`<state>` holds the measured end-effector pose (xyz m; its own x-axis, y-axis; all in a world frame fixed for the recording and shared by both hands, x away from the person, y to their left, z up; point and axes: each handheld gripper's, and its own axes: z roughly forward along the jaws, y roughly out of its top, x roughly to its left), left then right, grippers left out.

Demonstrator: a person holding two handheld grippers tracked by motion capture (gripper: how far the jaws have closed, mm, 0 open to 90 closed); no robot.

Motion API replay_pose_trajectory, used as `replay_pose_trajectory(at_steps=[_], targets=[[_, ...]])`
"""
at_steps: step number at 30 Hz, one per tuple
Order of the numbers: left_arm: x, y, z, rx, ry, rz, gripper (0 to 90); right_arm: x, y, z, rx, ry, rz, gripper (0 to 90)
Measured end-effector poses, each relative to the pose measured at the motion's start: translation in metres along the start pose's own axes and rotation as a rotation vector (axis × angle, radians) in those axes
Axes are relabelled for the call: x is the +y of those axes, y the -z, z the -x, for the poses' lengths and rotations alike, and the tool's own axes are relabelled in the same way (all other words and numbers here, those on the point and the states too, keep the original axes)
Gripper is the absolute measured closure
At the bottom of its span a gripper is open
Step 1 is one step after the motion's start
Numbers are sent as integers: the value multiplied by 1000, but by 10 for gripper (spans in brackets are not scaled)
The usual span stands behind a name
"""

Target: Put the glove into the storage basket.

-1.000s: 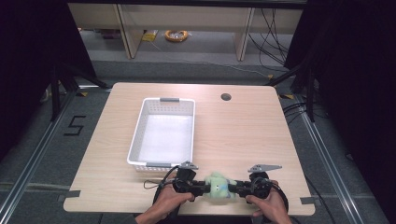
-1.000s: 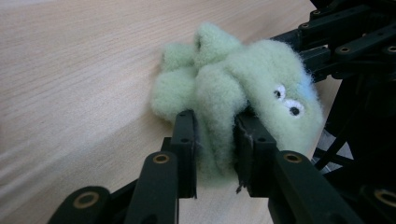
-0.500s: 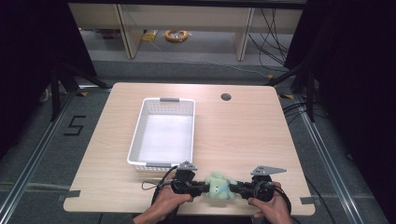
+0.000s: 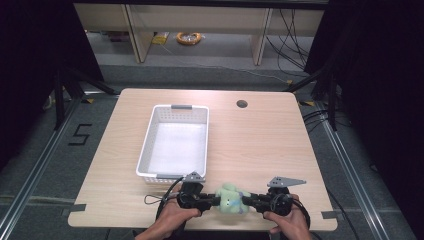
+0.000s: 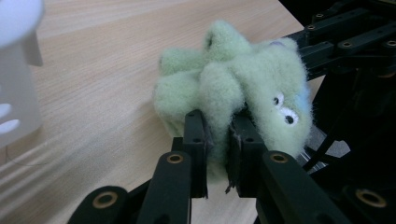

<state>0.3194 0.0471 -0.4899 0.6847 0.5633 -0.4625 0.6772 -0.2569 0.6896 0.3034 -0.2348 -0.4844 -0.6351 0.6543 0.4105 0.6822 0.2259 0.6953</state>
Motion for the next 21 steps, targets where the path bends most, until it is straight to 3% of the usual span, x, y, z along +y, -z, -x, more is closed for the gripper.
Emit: replay_pose_trajectory(at_steps=[1,3,4,6,8,9,10,12,14,15,16,17,19,20,21], targets=[[1,2,0,-5,-13,-9,783,0,-1,1,2,23,8,753],[1,3,1,17,-21,2,783,1,0,-2,10,14,11,753],[1,3,2,14,-20,4,783,1,1,-5,11,-17,2,753],[2,4,2,14,-25,7,782,2,1,-5,-4,24,8,752],[2,6,2,9,-31,4,782,3,1,-8,16,-8,2,753],[3,8,3,16,-38,-2,781,4,1,-6,-1,32,15,753],[3,9,4,9,-30,10,781,4,0,-9,12,6,14,753],[4,11,4,-4,-32,18,781,7,1,-9,5,37,13,753],[5,14,5,2,-38,24,781,9,2,-14,15,10,10,752],[6,15,5,2,-44,27,781,10,2,-14,4,40,18,752],[7,17,5,0,-43,29,781,11,3,-17,9,18,10,752],[8,19,5,-4,-46,30,781,12,4,-17,5,38,13,753],[11,22,6,8,-51,40,781,15,5,-20,15,21,14,753],[12,23,6,3,-53,39,781,17,4,-17,5,59,22,753],[14,25,6,9,-58,37,781,18,5,-20,14,33,19,753]])
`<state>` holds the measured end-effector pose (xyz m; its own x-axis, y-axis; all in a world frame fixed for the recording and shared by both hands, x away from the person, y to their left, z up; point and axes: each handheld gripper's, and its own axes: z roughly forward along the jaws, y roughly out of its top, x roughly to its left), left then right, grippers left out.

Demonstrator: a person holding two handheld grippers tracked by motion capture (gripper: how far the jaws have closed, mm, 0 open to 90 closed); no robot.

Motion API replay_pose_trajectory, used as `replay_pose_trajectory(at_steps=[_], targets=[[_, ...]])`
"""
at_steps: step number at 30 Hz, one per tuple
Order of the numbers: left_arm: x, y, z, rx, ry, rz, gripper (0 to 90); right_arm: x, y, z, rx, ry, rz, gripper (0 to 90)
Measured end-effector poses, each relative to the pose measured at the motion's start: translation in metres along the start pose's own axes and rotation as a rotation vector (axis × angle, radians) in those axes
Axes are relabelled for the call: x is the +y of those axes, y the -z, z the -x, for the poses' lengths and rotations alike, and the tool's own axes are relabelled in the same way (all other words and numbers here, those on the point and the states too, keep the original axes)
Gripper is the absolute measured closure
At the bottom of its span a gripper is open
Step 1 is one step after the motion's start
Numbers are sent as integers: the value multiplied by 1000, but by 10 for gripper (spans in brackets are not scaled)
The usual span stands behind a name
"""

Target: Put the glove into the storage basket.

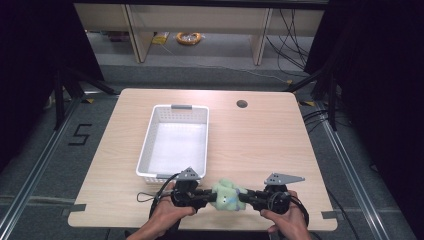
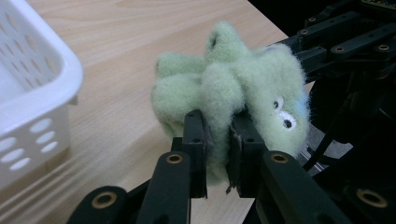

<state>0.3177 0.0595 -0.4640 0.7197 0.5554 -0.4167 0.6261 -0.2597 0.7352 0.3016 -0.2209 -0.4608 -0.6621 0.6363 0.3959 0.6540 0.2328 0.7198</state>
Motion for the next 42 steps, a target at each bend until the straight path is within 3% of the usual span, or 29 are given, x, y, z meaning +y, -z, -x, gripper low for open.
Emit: replay_pose_trajectory(at_steps=[2,3,6,7,12,13,15,18,22,26,28,29,31,34,35,36,42], targets=[[5,6,1,9,-5,1,781,5,0,-3,12,-8,-2,752],[7,8,1,16,-2,6,781,7,0,-2,3,18,0,753],[13,16,1,14,-7,4,780,17,-1,-4,17,24,6,753],[15,18,1,20,-10,8,780,19,0,-7,18,-4,0,753],[25,28,-2,27,-9,17,779,37,2,-13,15,64,-1,752],[27,30,-3,20,-2,19,779,39,2,-16,15,31,-4,752],[30,34,-5,28,0,23,779,45,2,-16,10,73,3,752],[33,39,-8,34,-5,20,779,53,0,-20,11,54,-14,752],[37,45,-14,41,13,37,779,65,-6,-20,19,95,3,752],[43,54,-20,52,13,40,778,78,-9,-24,26,83,-11,752],[46,58,-22,65,14,41,778,85,-12,-24,19,111,-12,752],[47,59,-24,65,12,39,778,87,-14,-26,32,88,-21,752],[50,63,-27,78,17,39,778,94,-18,-26,32,115,-19,752],[53,68,-33,91,24,41,777,101,-24,-26,37,117,-26,752],[54,70,-35,85,30,38,776,103,-25,-28,39,90,-37,752],[54,71,-36,92,34,44,776,106,-29,-26,39,127,-23,752],[57,80,-50,112,58,34,776,119,-42,-31,34,133,-46,752]])
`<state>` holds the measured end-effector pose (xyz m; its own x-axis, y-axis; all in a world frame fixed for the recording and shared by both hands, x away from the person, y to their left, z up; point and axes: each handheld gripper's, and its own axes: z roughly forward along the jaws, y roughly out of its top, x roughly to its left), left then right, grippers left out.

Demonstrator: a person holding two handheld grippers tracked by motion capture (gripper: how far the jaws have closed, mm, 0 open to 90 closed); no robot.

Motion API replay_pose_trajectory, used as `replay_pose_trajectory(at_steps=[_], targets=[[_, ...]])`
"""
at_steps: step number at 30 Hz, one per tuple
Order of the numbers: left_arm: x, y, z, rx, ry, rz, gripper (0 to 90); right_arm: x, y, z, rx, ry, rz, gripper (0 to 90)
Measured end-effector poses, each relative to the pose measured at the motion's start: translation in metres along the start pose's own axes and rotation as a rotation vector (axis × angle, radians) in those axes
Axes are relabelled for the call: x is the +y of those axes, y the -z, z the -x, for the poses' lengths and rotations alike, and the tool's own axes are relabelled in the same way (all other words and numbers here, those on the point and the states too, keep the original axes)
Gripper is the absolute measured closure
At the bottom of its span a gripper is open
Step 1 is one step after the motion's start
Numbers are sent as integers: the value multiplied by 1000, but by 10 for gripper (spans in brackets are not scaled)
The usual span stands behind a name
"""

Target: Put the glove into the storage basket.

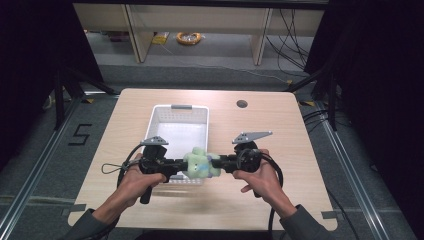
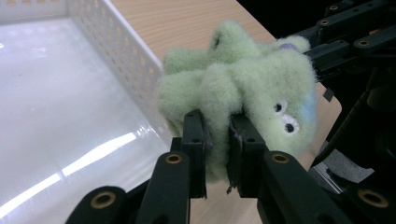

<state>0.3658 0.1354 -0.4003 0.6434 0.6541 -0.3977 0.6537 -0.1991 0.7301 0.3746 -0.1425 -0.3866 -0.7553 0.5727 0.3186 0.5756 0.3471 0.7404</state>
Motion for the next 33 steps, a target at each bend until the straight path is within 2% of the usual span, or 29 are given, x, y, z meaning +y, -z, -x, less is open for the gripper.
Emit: replay_pose_trajectory(at_steps=[3,5,7,9,11,12,13,14,16,17,18,21,28,33], targets=[[2,4,-5,3,5,0,776,6,-6,-2,1,-1,-1,752],[3,6,-8,13,14,10,776,10,-11,0,10,27,-3,753],[5,9,-12,13,11,0,776,14,-13,-1,13,5,-9,753],[6,10,-14,18,20,5,775,17,-16,0,5,23,-6,752],[6,11,-18,16,26,7,776,20,-20,-1,13,16,-12,752],[7,12,-20,14,27,0,776,22,-21,0,11,37,-10,753],[7,12,-22,20,30,0,776,23,-23,-1,13,19,-15,753],[7,13,-24,25,30,-8,776,23,-25,-1,7,29,-12,752],[7,13,-27,30,40,-6,776,25,-28,-3,6,7,-27,752],[6,13,-30,39,42,-12,776,26,-30,-1,3,23,-24,753],[6,13,-32,41,48,-15,776,27,-33,-2,6,11,-31,753],[5,13,-40,41,61,-26,775,29,-42,0,19,25,-36,753],[3,12,-57,65,95,-35,775,36,-61,-1,3,9,-67,752],[-1,10,-69,85,116,-49,773,39,-78,4,-13,7,-95,752]])
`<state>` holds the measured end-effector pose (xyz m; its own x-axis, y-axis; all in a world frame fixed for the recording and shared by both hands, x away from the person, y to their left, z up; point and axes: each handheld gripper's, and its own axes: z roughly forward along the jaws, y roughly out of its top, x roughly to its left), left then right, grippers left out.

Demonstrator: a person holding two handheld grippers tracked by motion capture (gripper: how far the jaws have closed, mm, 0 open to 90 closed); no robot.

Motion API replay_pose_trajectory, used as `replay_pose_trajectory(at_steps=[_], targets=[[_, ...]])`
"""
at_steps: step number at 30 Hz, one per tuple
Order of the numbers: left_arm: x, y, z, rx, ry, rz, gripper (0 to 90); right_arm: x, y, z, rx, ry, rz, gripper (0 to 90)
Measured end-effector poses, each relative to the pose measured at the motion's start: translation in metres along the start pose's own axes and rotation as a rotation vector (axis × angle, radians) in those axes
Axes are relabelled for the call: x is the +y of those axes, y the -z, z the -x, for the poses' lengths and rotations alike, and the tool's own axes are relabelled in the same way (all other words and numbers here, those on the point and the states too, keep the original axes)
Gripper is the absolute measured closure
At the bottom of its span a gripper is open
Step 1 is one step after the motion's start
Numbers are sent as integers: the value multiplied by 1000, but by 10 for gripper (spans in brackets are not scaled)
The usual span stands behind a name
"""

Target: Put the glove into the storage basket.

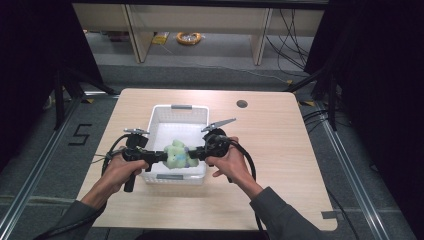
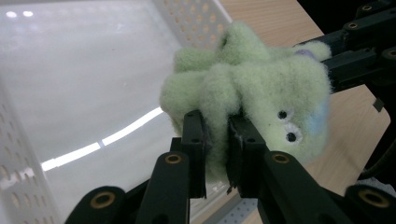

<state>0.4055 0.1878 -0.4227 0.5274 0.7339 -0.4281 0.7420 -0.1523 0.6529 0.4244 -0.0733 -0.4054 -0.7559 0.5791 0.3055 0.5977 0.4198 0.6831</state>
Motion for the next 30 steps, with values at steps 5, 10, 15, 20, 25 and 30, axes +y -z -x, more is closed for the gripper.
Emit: replay_pose_trajectory(at_steps=[5,10,15,20,25,30], targets=[[-1,-4,-9,22,3,-29,773,1,-16,5,0,-22,-32,752],[-2,-9,-15,32,12,-42,771,2,-28,8,-8,-36,-60,751],[-4,-14,-17,45,12,-59,771,1,-37,11,-14,-45,-86,751],[-4,-17,-19,63,6,-95,768,0,-44,12,-13,-69,-124,750],[-4,-19,-21,74,-19,-125,764,-1,-49,15,-13,-75,-144,749],[-4,-21,-20,84,-28,-139,759,-2,-53,16,-26,-61,-156,746]])
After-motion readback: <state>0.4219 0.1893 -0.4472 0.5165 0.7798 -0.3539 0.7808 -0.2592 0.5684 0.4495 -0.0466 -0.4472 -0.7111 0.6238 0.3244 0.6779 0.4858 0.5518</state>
